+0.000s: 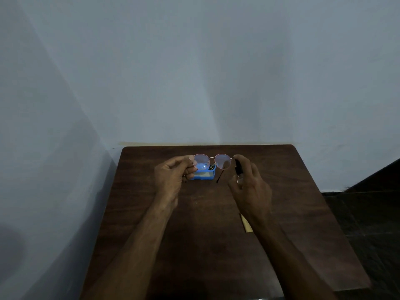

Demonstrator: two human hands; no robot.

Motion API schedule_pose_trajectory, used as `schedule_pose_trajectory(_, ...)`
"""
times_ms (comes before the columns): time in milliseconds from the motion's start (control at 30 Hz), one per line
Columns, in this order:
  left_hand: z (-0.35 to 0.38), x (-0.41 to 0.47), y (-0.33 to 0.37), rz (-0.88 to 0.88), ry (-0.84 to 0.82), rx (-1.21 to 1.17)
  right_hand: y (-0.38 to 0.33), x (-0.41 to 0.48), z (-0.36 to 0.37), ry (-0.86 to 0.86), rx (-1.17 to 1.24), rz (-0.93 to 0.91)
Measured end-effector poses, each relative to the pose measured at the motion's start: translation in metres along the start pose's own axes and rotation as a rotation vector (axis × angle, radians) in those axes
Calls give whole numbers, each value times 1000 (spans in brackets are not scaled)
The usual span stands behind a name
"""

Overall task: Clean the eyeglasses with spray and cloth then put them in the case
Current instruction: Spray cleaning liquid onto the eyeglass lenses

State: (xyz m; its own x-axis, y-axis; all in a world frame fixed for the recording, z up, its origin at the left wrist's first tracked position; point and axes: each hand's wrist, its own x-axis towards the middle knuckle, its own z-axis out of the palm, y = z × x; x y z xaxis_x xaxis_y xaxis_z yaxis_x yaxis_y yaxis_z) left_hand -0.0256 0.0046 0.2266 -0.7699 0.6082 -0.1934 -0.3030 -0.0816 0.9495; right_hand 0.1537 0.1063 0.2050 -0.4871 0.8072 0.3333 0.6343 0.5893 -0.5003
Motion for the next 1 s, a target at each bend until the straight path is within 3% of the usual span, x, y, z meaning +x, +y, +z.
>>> schedule_pose_trajectory(1000, 1, 11, -14, -62, -36, -35, 5, 8, 11, 63, 84, -4)
